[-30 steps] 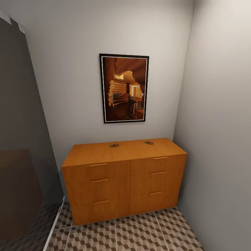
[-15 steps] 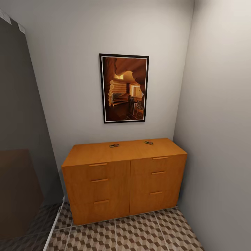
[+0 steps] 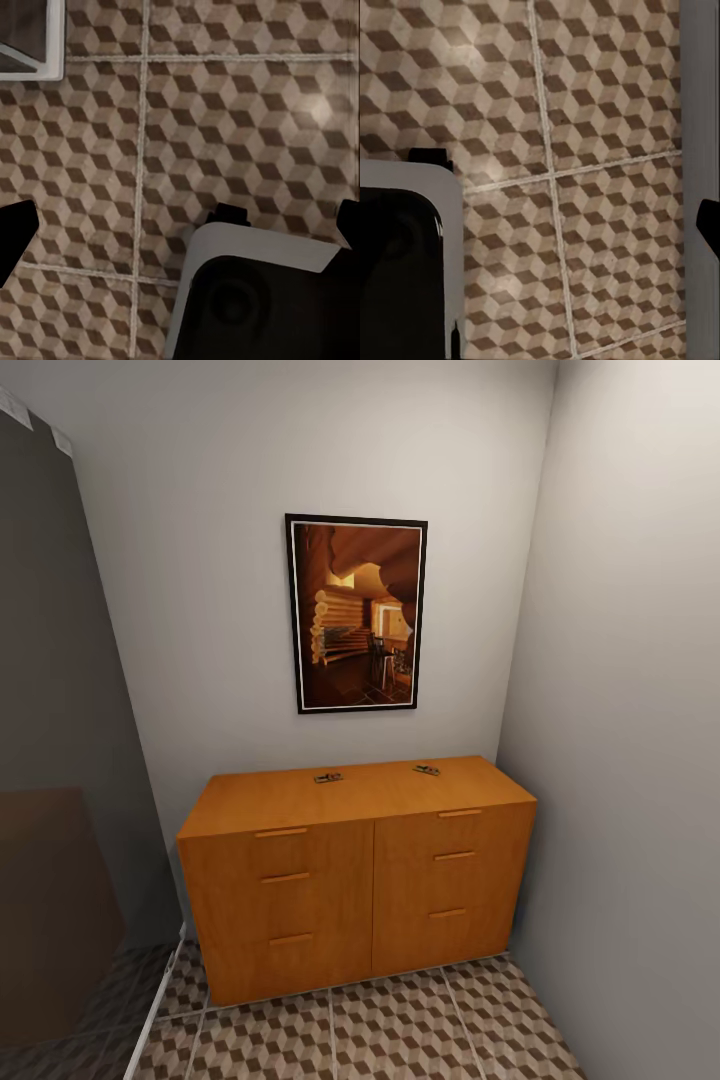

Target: Take the four mousetraps from the cabinet in the bathroom and place them on the bathroom floor. Make sure all four end up on the same floor surface, and ensure that at least two of them are either under or directly next to the same bathroom sink.

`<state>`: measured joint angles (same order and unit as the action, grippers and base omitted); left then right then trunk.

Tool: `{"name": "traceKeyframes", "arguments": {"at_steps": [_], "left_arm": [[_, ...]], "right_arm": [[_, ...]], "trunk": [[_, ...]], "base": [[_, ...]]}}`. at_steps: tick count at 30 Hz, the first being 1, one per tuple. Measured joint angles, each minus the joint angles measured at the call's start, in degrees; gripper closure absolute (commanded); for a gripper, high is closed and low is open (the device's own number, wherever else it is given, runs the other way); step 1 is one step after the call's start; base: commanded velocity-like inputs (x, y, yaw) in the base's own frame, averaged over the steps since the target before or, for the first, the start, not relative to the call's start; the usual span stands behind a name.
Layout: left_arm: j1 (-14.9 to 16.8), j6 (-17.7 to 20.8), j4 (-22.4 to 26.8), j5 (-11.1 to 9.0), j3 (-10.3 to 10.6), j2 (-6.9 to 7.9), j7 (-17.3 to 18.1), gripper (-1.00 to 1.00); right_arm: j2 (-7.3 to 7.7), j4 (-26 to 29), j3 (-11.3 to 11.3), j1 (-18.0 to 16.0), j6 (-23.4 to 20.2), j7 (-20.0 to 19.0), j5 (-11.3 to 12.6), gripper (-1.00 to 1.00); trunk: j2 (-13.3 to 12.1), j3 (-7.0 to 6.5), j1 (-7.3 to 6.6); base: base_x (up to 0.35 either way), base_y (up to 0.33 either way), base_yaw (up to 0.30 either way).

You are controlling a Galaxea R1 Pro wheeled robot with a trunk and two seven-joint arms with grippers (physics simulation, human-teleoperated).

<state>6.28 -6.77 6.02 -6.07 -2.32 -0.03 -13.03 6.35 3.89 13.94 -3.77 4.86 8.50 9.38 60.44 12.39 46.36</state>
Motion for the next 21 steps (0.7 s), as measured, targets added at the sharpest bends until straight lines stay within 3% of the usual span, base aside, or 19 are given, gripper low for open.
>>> {"name": "traceKeyframes", "arguments": {"at_steps": [6,7,8,9,11,12,16,21], "left_arm": [[0.48,1.93,1.93,1.88,0.09,-1.92,0.16,-1.00],[0.77,19.95,7.93,4.55,0.09,-4.39,0.31,-1.00],[1.28,33.59,16.67,4.68,0.10,-5.36,0.34,-1.00],[2.85,36.72,26.90,4.79,0.30,-6.56,0.30,-1.00],[5.23,38.81,55.91,5.00,0.90,-7.54,0.32,-1.00],[7.05,39.78,61.88,5.08,1.52,-7.91,0.38,-1.00],[12.32,43.59,64.75,4.86,5.30,-8.84,0.62,-1.00],[20.29,48.74,68.40,4.72,10.83,-9.55,0.60,-1.00]], "right_arm": [[1.92,1.94,-1.59,-0.71,-1.93,1.27,-0.01,-1.00],[3.28,7.87,-3.28,-1.07,-20.31,1.87,-0.09,-1.00],[3.39,15.85,-4.03,-1.50,-30.84,2.37,-0.05,-1.00],[3.43,25.82,-5.31,-2.79,-35.76,3.45,-0.18,-1.00],[3.42,53.91,-5.97,-4.82,-40.11,4.32,-0.24,-1.00],[3.43,65.49,-6.23,-6.13,-42.04,4.65,-0.37,-1.00],[3.33,68.00,-6.97,-12.12,-48.19,5.44,-0.32,-1.00],[3.22,69.74,-7.31,-19.93,-52.82,5.74,-0.24,-1.00]], "trunk": [[0.00,0.00,0.00],[0.00,0.00,0.00],[-0.01,0.00,0.00],[-0.02,0.00,0.00],[-0.02,-0.02,0.00],[-0.01,-0.04,-0.01],[-0.01,-0.02,0.00],[-0.01,-0.02,-0.01]], "base": [[0.000,0.000,0.000],[0.000,0.000,0.000],[0.000,0.000,0.000],[0.000,0.000,0.000],[0.000,0.000,0.000],[0.000,0.000,0.000],[0.000,0.000,0.000],[0.000,0.000,0.000]]}}
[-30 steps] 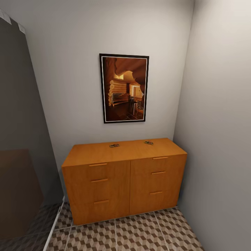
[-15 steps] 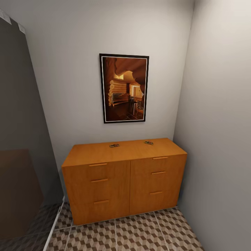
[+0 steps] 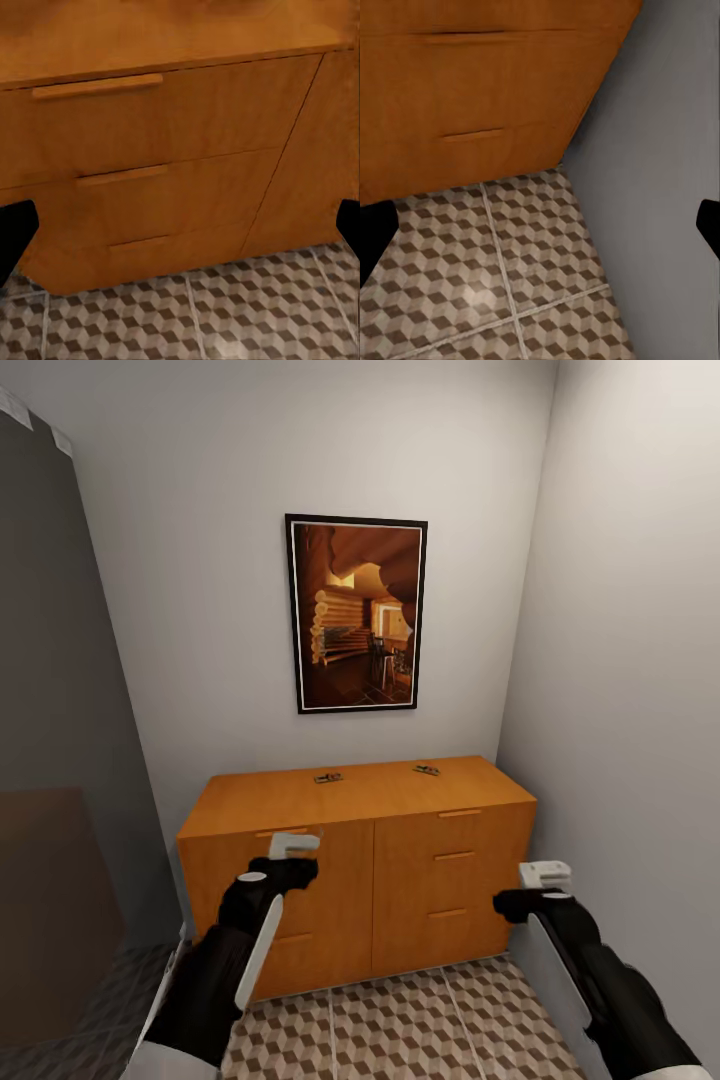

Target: Take the four mousetraps from the cabinet in the bathroom and place them on the bathroom floor. Make sure all four end up on the same floor surface, and ensure that at least two of them are either under or directly next to the same bathroom sink.

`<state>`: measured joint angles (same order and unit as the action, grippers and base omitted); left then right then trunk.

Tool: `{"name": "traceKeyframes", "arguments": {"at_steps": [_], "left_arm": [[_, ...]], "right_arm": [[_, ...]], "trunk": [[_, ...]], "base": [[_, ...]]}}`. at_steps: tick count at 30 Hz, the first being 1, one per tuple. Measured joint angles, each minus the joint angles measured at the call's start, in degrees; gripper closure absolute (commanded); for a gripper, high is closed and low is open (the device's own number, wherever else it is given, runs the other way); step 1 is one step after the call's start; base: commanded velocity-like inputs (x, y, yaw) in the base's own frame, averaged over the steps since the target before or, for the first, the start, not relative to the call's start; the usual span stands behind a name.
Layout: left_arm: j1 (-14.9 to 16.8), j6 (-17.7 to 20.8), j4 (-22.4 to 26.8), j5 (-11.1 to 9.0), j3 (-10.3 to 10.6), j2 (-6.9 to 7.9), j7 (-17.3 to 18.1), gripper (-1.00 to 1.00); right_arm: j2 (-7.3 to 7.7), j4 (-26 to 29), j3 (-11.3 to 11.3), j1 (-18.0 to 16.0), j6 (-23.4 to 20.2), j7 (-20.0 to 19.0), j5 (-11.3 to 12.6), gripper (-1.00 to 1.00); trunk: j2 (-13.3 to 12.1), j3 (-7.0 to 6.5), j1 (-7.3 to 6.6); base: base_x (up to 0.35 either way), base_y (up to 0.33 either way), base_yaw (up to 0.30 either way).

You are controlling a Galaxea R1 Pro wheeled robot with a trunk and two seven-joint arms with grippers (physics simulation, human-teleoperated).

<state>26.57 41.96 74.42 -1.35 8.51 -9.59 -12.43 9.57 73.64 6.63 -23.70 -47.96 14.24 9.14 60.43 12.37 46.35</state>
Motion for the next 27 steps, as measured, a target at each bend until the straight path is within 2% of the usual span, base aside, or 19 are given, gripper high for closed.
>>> {"name": "traceKeyframes", "arguments": {"at_steps": [1,2,5,11,12,14,21,23,27], "left_arm": [[1.60,0.97,0.69,-0.01,0.94,-0.12,-0.02,-1.00],[4.53,2.72,2.05,-0.05,2.52,-0.35,-0.05,-1.00],[9.29,5.09,4.07,-0.05,4.13,-0.41,-0.05,-1.00],[17.22,8.72,6.44,-0.45,5.40,-0.41,-0.01,-1.00],[19.34,9.54,6.77,-0.78,5.57,-0.41,0.01,-1.00],[21.43,10.18,6.98,-1.28,5.67,-0.41,0.01,-1.00],[28.89,12.52,6.45,-2.96,5.78,-0.41,0.09,-1.00],[32.48,15.20,4.43,-3.90,5.60,-0.41,0.14,-1.00],[35.54,16.91,0.82,-6.09,5.05,-0.41,0.13,-1.00]], "right_arm": [[-0.01,0.17,-0.04,-1.42,-0.71,0.01,0.03,-1.00],[-0.03,0.41,-0.09,-4.02,-2.11,0.02,0.04,-1.00],[-0.06,0.63,-0.14,-8.16,-4.50,0.00,0.29,-1.00],[-0.12,0.81,-0.18,-14.41,-9.11,0.01,0.45,-1.00],[-0.19,0.83,-0.18,-16.15,-10.02,0.07,0.36,-1.00],[-0.46,0.84,-0.19,-18.01,-10.65,0.12,0.37,-1.00],[-3.42,-0.76,-0.30,-25.03,-11.86,0.55,0.26,-1.00],[-4.92,-3.33,-0.33,-28.54,-11.85,0.92,0.28,-1.00],[-7.60,-8.64,-0.34,-33.22,-11.85,1.40,0.31,-1.00]], "trunk": [[0.00,0.00,0.00],[0.00,-0.01,0.00],[0.00,0.00,0.00],[0.00,0.01,0.00],[0.00,0.00,0.00],[0.00,0.01,0.00],[0.00,0.01,0.00],[0.00,0.01,0.00],[0.00,0.01,0.00]], "base": [[0.000,0.000,0.000],[0.000,0.000,0.000],[0.000,0.000,0.000],[0.000,0.000,0.000],[0.000,0.000,0.000],[0.000,0.000,0.000],[0.000,0.000,0.000],[0.000,0.000,0.000],[0.000,0.000,0.000]]}}
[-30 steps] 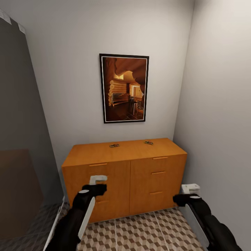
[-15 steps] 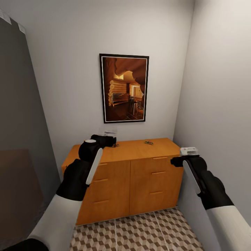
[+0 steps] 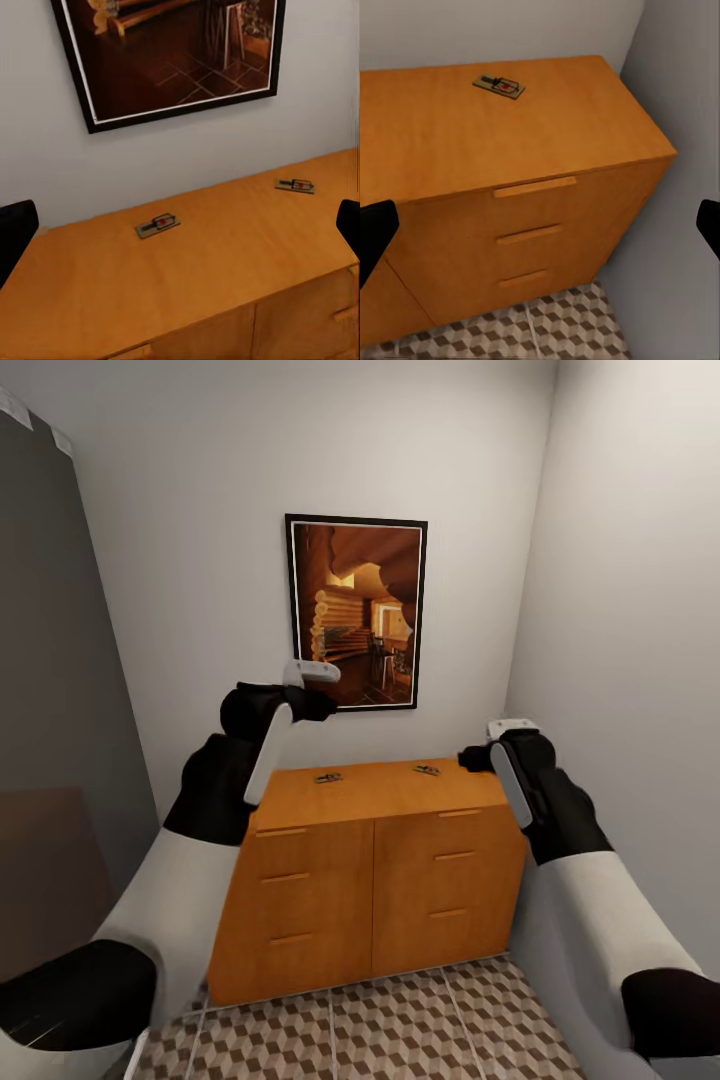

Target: Take the four mousetraps from the cabinet in the bathroom and place them on the bathroom floor. Make sure all four end up on the same floor surface, and ensure that at least two of them are either under or directly next to the same bathroom sink.

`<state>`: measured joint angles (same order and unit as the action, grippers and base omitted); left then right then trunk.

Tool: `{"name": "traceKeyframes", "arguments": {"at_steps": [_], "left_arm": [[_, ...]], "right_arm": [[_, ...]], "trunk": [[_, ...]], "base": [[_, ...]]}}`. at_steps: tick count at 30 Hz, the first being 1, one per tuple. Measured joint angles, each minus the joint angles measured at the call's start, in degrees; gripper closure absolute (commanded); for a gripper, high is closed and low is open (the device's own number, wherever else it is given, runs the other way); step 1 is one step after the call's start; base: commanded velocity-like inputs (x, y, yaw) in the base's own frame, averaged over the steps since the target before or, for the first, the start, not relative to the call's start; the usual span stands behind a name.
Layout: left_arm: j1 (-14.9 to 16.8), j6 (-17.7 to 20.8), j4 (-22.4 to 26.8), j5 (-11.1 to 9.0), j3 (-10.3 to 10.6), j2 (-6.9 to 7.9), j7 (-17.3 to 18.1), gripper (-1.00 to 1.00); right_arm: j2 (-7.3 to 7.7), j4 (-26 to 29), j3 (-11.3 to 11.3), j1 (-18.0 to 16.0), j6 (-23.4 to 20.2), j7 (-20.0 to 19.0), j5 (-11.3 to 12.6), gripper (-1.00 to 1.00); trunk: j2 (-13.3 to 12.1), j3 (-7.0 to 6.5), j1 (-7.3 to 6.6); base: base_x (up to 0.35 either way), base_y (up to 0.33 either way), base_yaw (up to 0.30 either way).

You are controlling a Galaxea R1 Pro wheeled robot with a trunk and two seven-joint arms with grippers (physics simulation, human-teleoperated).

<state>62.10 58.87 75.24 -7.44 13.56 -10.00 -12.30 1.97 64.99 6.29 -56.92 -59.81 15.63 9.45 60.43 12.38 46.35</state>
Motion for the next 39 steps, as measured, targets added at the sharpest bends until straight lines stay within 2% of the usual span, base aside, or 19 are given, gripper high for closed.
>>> {"name": "traceKeyframes", "arguments": {"at_steps": [4,7,8,13,25,39], "left_arm": [[1.28,0.68,-2.45,-2.70,-1.02,0.23,-0.07,-1.00],[1.72,0.91,-3.34,-4.11,-1.41,0.41,-0.10,-1.00],[1.88,0.95,-3.65,-4.66,-1.52,0.60,-0.07,-1.00],[2.08,0.95,-4.05,-5.47,-1.60,1.00,0.01,-1.00],[2.17,0.67,-5.31,-5.82,-1.56,0.70,-0.03,-1.00],[2.18,0.62,-6.64,-5.72,-1.76,0.83,-0.12,-1.00]], "right_arm": [[-2.63,-5.81,0.08,-3.54,-0.02,0.26,-0.02,-1.00],[-4.38,-8.81,0.09,-4.85,-0.02,0.30,-0.08,-1.00],[-5.37,-10.15,0.10,-5.33,0.00,0.31,0.02,-1.00],[-7.14,-11.92,0.10,-5.93,-0.03,0.26,-0.11,-1.00],[-8.00,-12.68,0.26,-6.21,-0.04,0.20,-0.51,-1.00],[-8.05,-12.05,0.62,-6.22,-0.04,0.30,-0.73,-1.00]], "trunk": [[0.00,0.00,0.00],[0.00,0.00,0.00],[0.00,0.00,0.00],[0.00,0.00,0.00],[0.00,0.00,-0.01],[0.01,0.00,-0.03]], "base": [[0.000,0.000,0.000],[0.000,0.000,0.000],[0.000,0.000,0.000],[0.000,0.000,0.000],[0.037,0.000,0.000],[0.284,0.000,0.000]]}}
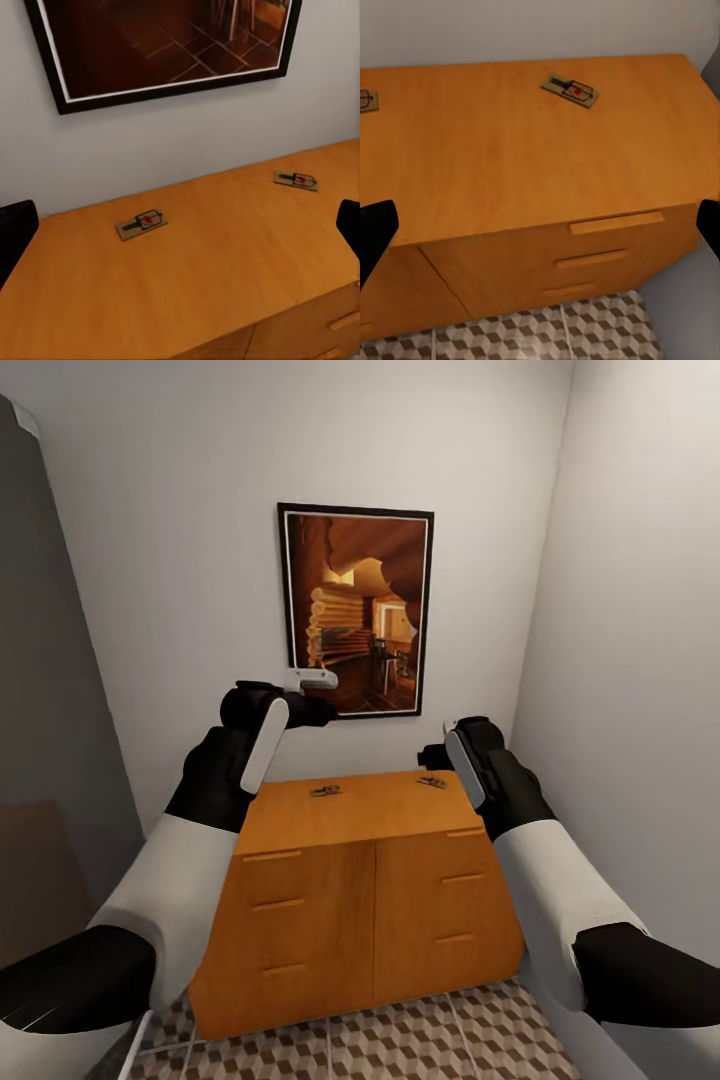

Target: Take the four mousetraps from the cabinet in the bathroom and place them on the bathroom floor. Make sure all four end up on the same floor surface, and ensure that at least two of them are either under or directly next to the same bathroom sink.

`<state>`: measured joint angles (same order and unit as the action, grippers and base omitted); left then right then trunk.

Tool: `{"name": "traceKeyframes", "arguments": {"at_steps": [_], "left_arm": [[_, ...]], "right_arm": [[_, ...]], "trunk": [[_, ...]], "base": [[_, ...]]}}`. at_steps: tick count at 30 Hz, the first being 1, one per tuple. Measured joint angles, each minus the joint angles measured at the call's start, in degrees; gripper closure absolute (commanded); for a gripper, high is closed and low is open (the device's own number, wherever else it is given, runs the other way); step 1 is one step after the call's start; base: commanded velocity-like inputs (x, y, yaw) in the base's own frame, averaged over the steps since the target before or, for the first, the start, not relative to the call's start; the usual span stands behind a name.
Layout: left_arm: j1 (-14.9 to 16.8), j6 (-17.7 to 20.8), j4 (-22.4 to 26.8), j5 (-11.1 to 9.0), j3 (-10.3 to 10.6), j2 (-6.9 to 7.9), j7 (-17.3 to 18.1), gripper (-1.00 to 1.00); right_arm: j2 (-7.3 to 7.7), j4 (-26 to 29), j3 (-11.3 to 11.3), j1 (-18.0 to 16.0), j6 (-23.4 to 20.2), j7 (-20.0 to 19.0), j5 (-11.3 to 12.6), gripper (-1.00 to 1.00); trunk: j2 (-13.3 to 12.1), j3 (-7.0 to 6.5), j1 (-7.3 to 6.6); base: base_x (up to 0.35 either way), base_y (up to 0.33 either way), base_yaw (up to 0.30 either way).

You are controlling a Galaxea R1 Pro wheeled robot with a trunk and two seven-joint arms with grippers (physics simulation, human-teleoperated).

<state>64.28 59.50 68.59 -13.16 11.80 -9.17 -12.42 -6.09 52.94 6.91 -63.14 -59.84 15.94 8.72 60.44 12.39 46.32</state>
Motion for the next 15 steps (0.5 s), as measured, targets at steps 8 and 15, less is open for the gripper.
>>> {"name": "traceKeyframes", "arguments": {"at_steps": [8,15], "left_arm": [[0.00,0.01,-0.14,-0.03,-0.05,0.02,0.00,-1.00],[0.00,0.01,-0.16,-0.09,-0.06,0.00,0.00,-1.00]], "right_arm": [[0.09,0.02,0.06,0.00,0.00,-0.06,-0.01,-1.00],[0.26,-0.02,0.04,0.00,0.00,-0.08,0.20,-1.00]], "trunk": [[0.00,0.00,0.00],[0.00,0.00,0.00]], "base": [[0.321,0.000,0.000],[0.323,0.000,0.000]]}}
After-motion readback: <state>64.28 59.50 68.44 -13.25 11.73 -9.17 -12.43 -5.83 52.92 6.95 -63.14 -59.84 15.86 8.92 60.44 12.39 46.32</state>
